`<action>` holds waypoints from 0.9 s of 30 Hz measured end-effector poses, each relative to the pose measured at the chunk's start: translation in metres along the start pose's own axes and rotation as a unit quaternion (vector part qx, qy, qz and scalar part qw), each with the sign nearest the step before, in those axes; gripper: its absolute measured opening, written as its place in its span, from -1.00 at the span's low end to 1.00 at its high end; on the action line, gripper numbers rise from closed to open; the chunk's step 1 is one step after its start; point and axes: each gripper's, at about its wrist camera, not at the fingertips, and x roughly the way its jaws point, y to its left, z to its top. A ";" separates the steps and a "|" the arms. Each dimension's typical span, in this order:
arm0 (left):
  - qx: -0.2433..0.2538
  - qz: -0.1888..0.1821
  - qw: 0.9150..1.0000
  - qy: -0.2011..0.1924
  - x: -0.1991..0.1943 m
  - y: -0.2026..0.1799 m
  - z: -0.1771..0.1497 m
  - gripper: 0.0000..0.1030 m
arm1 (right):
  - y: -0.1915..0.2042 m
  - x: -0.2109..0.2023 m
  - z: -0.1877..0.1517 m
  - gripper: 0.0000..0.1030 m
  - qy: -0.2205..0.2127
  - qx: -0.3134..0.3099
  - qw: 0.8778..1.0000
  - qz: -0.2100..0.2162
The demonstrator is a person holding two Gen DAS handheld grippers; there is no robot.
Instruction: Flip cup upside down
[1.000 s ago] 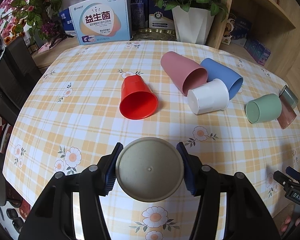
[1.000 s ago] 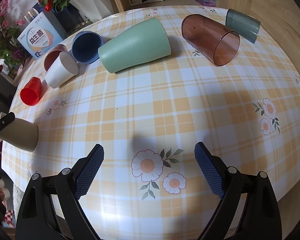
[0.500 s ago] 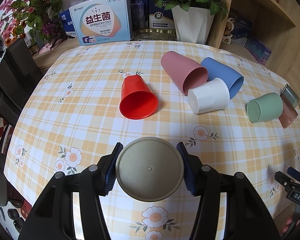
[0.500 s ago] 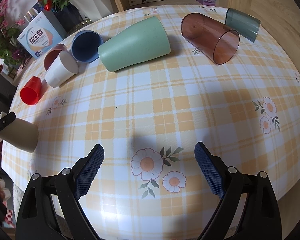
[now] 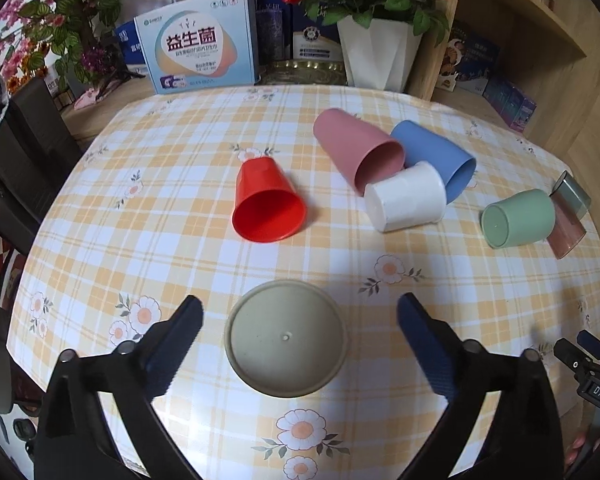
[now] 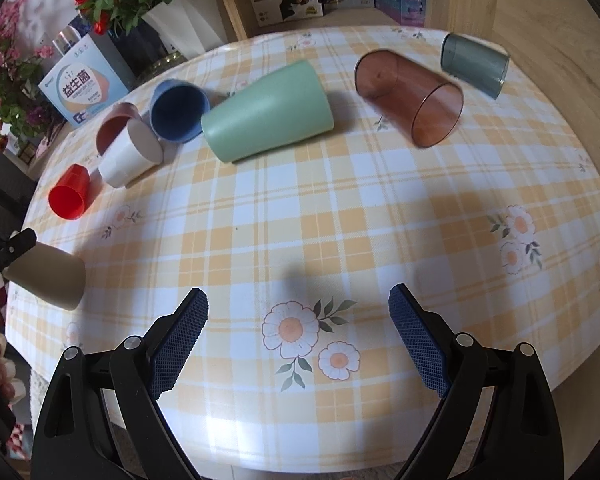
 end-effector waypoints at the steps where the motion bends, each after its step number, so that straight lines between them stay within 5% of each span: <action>1: 0.000 -0.003 1.000 0.002 -0.001 -0.001 0.001 0.89 | -0.001 -0.003 0.001 0.73 -0.003 0.001 1.000 0.000; 7: -0.009 -0.003 1.000 -0.012 -0.021 0.000 0.002 0.89 | -0.007 -0.033 0.004 0.73 -0.031 0.005 1.000 -0.002; 16: -0.002 -0.003 0.996 -0.091 -0.103 -0.005 0.008 0.89 | 0.004 -0.130 0.010 0.73 -0.131 -0.023 0.991 0.007; 27: 0.014 -0.005 0.978 -0.210 -0.223 -0.015 -0.001 0.89 | 0.024 -0.232 0.017 0.73 -0.234 -0.062 0.970 0.007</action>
